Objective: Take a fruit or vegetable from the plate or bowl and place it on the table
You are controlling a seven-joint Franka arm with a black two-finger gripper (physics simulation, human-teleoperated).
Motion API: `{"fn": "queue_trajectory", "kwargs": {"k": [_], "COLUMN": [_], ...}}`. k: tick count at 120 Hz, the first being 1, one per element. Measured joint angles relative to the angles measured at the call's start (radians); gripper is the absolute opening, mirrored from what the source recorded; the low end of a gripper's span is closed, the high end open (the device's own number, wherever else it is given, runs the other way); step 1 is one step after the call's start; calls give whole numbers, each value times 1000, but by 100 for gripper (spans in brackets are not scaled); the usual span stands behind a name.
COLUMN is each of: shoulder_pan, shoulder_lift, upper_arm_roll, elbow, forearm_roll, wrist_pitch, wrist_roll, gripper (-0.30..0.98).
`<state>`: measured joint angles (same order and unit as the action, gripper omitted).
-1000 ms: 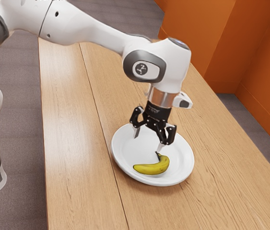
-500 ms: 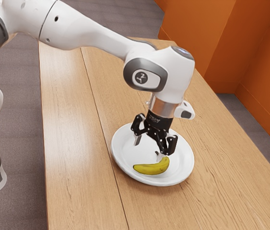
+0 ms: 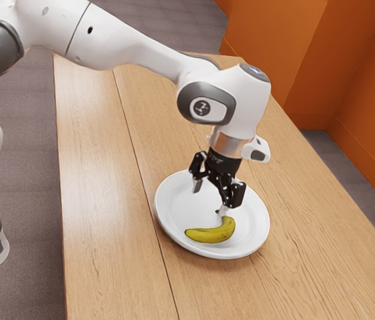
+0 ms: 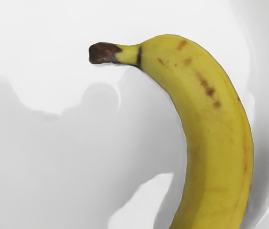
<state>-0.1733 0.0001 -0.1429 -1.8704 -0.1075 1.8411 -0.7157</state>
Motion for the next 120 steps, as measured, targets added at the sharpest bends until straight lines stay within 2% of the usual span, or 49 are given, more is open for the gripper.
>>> {"fn": "queue_trajectory", "kwargs": {"k": [46,91,120], "shoulder_pan": [41,-66,-42], "shoulder_lift": [25,45,45], "upper_arm_roll": [-3,0,0], "elbow": [13,12,13], "forearm_roll": [0,-2,-2], "wrist_pitch": [11,13,13], "wrist_roll": [95,143,162], "gripper": [69,69,69]}}
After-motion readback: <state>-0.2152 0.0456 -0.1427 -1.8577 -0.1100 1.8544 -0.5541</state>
